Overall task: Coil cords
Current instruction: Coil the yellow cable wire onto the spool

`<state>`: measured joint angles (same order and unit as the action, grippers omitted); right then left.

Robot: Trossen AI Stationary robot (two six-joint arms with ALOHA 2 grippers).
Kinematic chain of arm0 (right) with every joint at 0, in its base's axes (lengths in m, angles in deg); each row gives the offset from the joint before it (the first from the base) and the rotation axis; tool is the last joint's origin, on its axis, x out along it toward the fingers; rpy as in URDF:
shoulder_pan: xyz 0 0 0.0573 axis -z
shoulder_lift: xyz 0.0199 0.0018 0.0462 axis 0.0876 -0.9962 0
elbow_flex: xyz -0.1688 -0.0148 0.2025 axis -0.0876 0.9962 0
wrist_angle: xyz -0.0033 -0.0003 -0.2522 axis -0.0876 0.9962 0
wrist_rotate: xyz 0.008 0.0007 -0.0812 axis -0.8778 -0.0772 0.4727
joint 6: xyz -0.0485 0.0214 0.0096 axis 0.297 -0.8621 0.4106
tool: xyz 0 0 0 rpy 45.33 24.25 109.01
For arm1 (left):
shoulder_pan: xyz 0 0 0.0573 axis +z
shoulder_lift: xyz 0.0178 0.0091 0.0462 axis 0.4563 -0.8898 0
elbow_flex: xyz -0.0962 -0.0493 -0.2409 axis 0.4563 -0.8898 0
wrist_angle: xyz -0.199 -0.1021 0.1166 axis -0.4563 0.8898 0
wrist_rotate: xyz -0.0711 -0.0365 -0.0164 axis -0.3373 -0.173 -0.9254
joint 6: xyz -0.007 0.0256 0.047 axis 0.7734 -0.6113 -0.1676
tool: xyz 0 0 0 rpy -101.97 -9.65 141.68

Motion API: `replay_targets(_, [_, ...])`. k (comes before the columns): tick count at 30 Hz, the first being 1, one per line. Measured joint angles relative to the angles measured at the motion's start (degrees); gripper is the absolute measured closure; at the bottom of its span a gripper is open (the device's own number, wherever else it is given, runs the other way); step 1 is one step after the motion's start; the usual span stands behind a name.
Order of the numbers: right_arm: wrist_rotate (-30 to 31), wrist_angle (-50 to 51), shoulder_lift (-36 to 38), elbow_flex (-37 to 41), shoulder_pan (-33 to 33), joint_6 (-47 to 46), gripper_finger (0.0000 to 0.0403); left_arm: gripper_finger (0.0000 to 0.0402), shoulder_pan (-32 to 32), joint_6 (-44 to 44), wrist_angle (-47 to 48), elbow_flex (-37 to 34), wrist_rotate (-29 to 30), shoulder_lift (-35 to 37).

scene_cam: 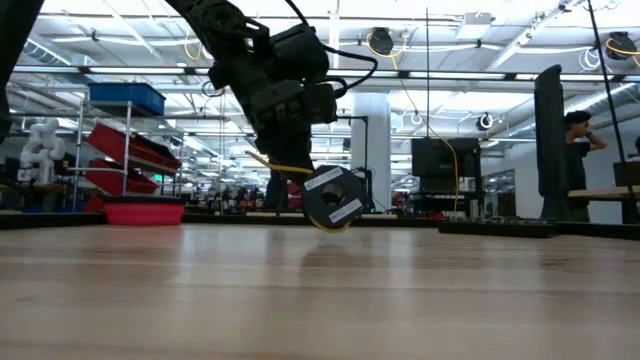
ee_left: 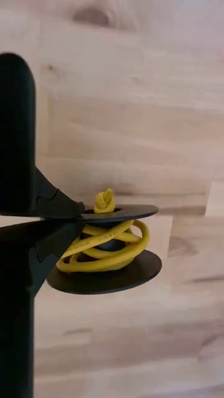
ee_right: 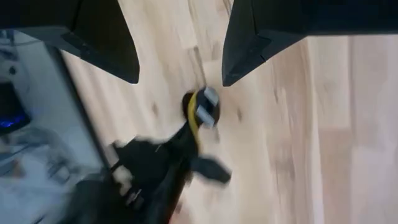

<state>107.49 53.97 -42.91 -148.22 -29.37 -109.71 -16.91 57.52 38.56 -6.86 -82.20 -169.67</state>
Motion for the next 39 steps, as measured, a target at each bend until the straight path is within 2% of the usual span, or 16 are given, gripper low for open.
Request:
replay_targets(4, [-7.2, -10.2, -0.1, 7.0, 5.8, 9.1, 0.0188, 0.0397, -0.6, 0.0, 0.3, 0.1, 5.9, 1.3])
replay_targets(7, [-11.1, -21.2, -0.1, 12.6, 10.1, 17.2, 0.0188, 0.0397, -1.1, 0.0, 0.5, 0.1, 13.2, 2.6])
replay_targets(10, [-14.2, -28.2, -0.1, 17.0, 13.9, 22.7, 0.0188, 0.0397, -1.8, -0.4, 1.3, 0.1, 20.4, 4.0])
replay_targets(19, [-15.3, -30.2, -0.1, 23.7, 21.0, 24.1, 0.0188, 0.0398, -6.4, -4.7, 7.0, 0.2, 46.0, 6.0])
replay_targets(24, [-15.3, -30.2, -0.1, 25.0, 23.2, 24.2, 0.0188, 0.0398, -10.2, -7.8, 6.8, 0.2, 56.5, 3.9])
replay_targets(32, [-15.6, -27.8, -0.1, 25.2, 24.2, 25.4, 0.0188, 0.0398, -13.8, -9.8, 6.9, 0.2, 66.1, -1.7])
replay_targets(35, [-16.1, -22.4, -0.1, 24.6, 24.2, 23.3, 0.0188, 0.0398, -14.2, -10.5, 6.9, 0.2, 66.3, -3.8])
replay_targets(39, [-20.4, -12.6, -0.1, 22.2, 24.2, 17.6, 0.0188, 0.0398, -14.5, -10.6, 7.0, 0.2, 66.4, -6.1])
